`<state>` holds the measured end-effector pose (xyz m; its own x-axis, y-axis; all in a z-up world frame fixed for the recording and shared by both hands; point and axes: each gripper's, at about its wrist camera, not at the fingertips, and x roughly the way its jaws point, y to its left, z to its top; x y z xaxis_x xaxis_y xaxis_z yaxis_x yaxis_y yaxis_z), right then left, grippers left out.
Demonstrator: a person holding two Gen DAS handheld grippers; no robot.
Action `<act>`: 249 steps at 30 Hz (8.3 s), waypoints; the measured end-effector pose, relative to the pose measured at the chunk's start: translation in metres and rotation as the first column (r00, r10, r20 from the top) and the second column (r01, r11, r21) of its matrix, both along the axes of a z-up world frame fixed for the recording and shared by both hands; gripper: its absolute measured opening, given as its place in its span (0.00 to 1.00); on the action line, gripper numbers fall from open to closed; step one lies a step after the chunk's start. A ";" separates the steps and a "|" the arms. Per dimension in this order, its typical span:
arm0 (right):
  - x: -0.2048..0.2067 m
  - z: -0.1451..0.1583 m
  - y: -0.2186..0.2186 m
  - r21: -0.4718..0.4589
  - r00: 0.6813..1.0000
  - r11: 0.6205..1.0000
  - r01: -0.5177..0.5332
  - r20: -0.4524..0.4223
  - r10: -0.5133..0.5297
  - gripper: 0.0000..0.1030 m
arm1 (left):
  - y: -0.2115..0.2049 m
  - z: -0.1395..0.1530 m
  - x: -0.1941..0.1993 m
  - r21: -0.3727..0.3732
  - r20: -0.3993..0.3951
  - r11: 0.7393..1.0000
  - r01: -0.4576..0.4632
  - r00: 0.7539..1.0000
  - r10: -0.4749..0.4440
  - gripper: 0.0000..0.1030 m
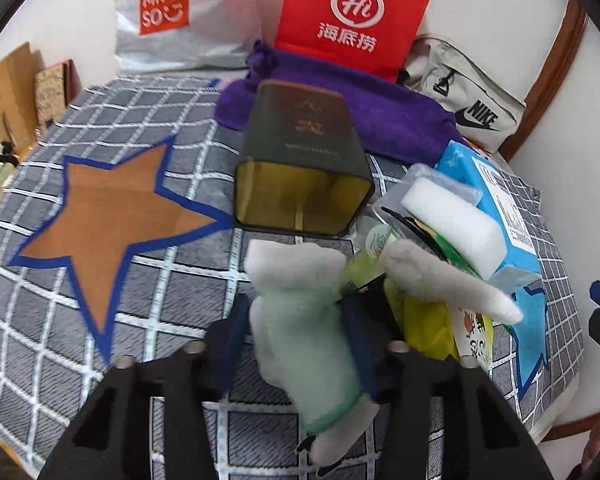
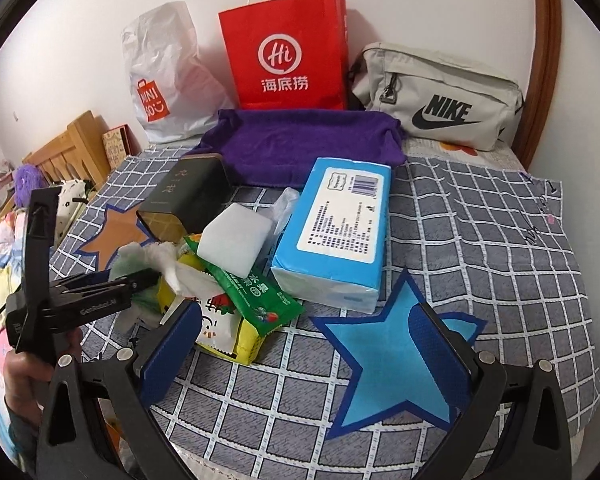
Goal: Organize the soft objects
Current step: 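Grasp the white-green glove with the left tool while the right tool grasps the white sponge, then carry the glove and sponge onto the purple towel with both tools, then open both tools to release glove and sponge on the towel, then grasp the white cloth with the left tool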
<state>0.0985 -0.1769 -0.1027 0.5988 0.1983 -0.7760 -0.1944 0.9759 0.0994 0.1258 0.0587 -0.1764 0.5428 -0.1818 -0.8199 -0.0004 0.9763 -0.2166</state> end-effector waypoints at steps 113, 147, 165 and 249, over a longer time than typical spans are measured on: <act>0.170 0.049 -0.019 0.051 0.990 0.994 -0.097 0.102 0.092 0.60 | 0.003 0.117 0.145 0.057 0.090 0.998 0.007 0.996 -0.012 0.14; 0.321 -0.045 -0.004 -0.032 0.974 0.981 -0.193 -0.123 0.188 0.61 | -0.013 0.047 0.304 -0.003 -0.061 0.999 0.052 0.997 -0.052 0.14; 0.342 -0.075 -0.002 -0.004 0.966 0.983 -0.184 -0.187 0.180 0.71 | -0.011 0.020 0.330 -0.044 -0.109 0.998 0.045 0.993 -0.049 0.46; -0.008 -0.014 -0.004 0.076 0.993 0.990 -0.116 0.045 0.112 0.85 | -0.032 -0.007 -0.027 0.246 -0.036 0.953 0.179 0.984 -0.176 0.35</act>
<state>0.0908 -0.1808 -0.1172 0.5996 0.3262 -0.7308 -0.3093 0.9367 0.1643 0.0985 0.0265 -0.1834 0.5087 -0.0651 -0.8585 0.1764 0.9839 0.0298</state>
